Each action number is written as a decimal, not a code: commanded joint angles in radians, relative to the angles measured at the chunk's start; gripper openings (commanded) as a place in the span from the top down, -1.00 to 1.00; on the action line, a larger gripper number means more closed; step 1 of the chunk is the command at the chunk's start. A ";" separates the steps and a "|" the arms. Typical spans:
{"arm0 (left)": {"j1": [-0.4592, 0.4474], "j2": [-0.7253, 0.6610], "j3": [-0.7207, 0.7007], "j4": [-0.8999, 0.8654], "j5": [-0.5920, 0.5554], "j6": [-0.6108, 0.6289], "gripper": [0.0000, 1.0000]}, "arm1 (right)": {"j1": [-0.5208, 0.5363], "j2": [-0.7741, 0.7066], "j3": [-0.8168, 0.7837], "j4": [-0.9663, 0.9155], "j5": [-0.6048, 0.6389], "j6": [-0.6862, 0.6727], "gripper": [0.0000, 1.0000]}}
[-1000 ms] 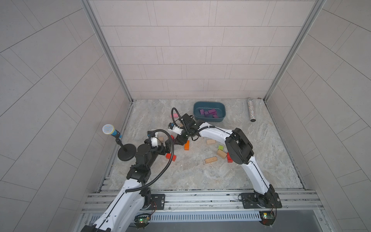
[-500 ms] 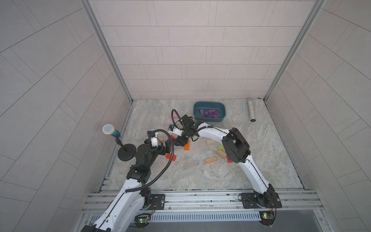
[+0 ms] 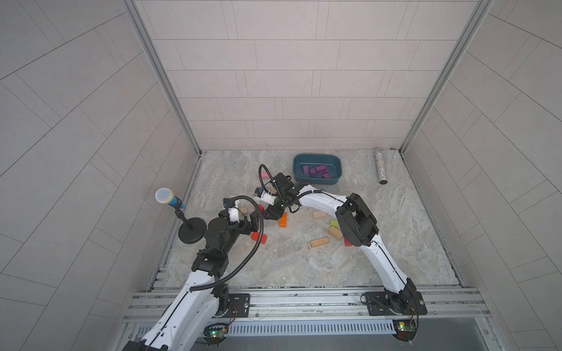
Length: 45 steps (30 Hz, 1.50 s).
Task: Pick purple bricks into the storage bin
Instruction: Pick up the building block from the center of the board.
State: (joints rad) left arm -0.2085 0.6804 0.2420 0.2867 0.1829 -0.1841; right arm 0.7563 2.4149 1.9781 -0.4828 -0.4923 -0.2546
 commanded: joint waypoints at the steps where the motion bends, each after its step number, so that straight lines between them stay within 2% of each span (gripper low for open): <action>1: 0.007 -0.008 -0.012 0.026 0.007 0.007 -1.00 | 0.001 0.042 0.042 -0.042 0.002 0.002 -0.22; 10: 0.006 -0.008 -0.010 0.026 0.007 0.007 -1.00 | 0.002 0.058 0.050 -0.082 0.014 0.004 -0.01; 17: 0.007 -0.007 -0.010 0.027 0.006 0.007 -1.00 | 0.002 0.015 0.003 -0.074 0.021 0.007 0.25; 25: 0.007 -0.005 -0.010 0.029 0.006 0.005 -1.00 | 0.002 -0.053 -0.062 -0.050 0.030 0.021 0.45; 36: 0.006 -0.002 -0.013 0.037 0.004 0.005 -1.00 | 0.000 -0.165 -0.089 -0.029 0.008 0.039 0.51; 45: 0.007 -0.006 -0.015 0.037 0.004 0.004 -1.00 | -0.040 -0.228 -0.057 -0.030 0.084 0.051 0.55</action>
State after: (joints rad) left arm -0.2077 0.6807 0.2413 0.2882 0.1829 -0.1841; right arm 0.7441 2.2261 1.8999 -0.5014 -0.4446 -0.2062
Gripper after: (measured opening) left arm 0.998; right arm 0.345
